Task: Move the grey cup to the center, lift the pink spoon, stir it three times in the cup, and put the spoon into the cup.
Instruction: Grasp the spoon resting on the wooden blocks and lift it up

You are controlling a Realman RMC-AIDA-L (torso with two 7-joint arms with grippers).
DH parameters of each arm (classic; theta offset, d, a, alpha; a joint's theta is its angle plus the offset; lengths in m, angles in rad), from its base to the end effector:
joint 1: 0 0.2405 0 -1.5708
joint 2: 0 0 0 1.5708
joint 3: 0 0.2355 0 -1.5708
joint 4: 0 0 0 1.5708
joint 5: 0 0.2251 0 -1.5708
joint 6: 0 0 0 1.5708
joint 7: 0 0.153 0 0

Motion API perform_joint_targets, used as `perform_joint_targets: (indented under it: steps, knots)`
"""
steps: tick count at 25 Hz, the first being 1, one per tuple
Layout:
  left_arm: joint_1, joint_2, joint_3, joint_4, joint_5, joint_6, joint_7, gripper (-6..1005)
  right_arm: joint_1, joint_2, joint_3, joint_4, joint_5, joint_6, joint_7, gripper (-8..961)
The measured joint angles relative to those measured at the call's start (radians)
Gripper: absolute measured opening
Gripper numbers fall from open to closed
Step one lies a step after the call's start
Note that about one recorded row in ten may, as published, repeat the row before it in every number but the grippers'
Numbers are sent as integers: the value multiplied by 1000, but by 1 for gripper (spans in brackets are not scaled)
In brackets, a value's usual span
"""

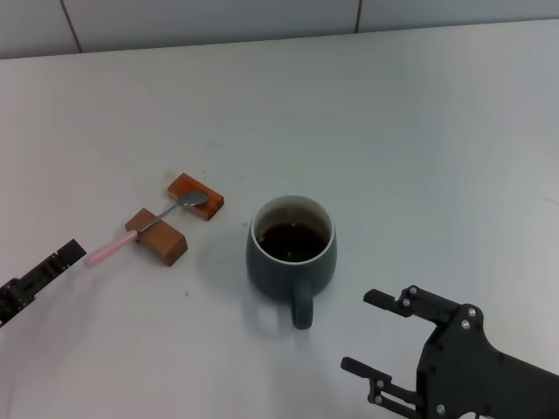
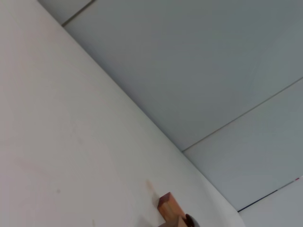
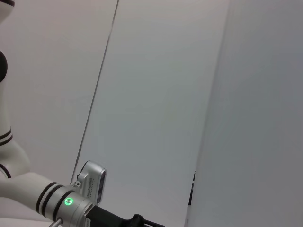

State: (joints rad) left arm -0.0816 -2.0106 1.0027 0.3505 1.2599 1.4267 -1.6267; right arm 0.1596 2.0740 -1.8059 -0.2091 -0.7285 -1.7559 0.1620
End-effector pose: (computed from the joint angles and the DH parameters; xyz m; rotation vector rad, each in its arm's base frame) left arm -0.3699 0.2166 0.0007 -1.8450 -1.6238 -1.1425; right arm 0.2675 0.1678 -0.0708 -2.3903 -0.1101 1.1335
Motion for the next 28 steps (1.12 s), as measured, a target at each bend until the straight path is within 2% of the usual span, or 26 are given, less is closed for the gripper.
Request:
perform_joint_targets:
  steps: [28]
  knots:
    - [-58, -6, 2, -27, 60, -51, -33, 830, -2, 0, 1, 1, 0, 1, 1, 632]
